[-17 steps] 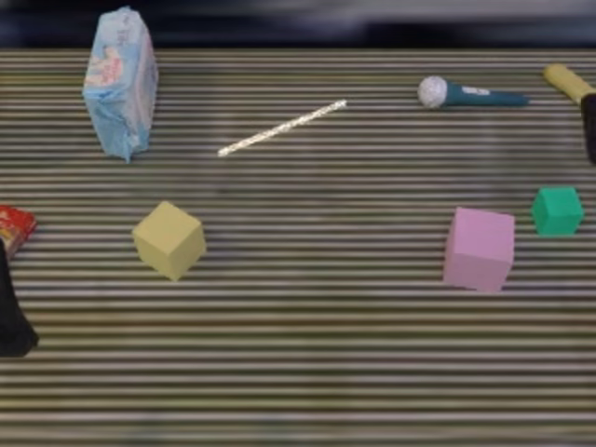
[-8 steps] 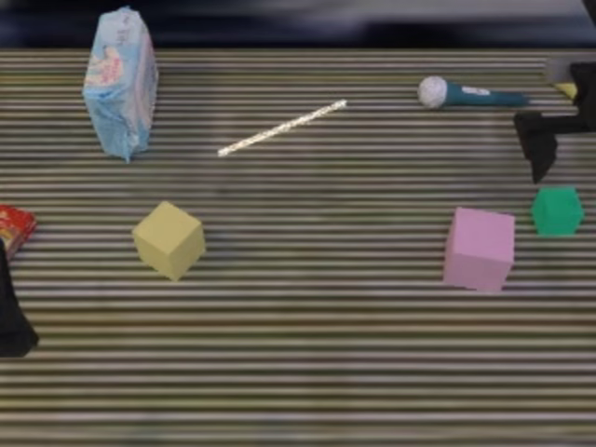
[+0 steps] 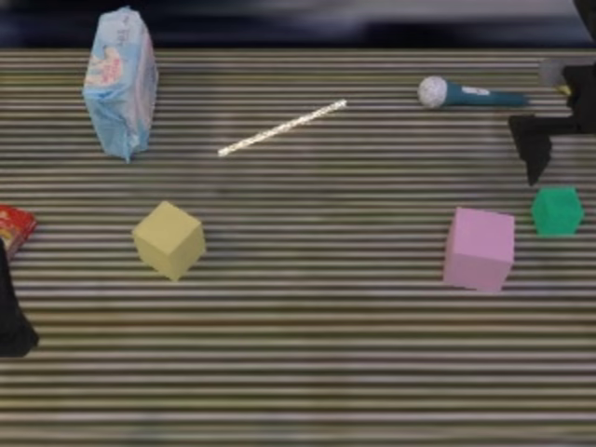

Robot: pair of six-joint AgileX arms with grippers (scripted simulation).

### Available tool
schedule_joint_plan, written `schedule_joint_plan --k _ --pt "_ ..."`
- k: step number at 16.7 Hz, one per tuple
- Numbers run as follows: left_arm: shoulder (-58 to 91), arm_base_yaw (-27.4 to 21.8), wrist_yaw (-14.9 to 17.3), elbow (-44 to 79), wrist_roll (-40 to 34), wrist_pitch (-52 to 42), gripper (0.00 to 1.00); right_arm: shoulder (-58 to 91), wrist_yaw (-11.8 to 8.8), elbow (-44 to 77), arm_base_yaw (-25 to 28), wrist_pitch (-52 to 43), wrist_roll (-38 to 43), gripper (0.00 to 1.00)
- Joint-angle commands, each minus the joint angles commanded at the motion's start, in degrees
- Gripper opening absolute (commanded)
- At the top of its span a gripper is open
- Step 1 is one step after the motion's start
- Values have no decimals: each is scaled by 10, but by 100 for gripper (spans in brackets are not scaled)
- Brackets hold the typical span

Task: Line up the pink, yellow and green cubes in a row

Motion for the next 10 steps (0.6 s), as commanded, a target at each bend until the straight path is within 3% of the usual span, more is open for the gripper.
schedule_joint_plan --k 10 --pt "0 0 0 0 0 0 100 64 1 -98 4 161 1 100"
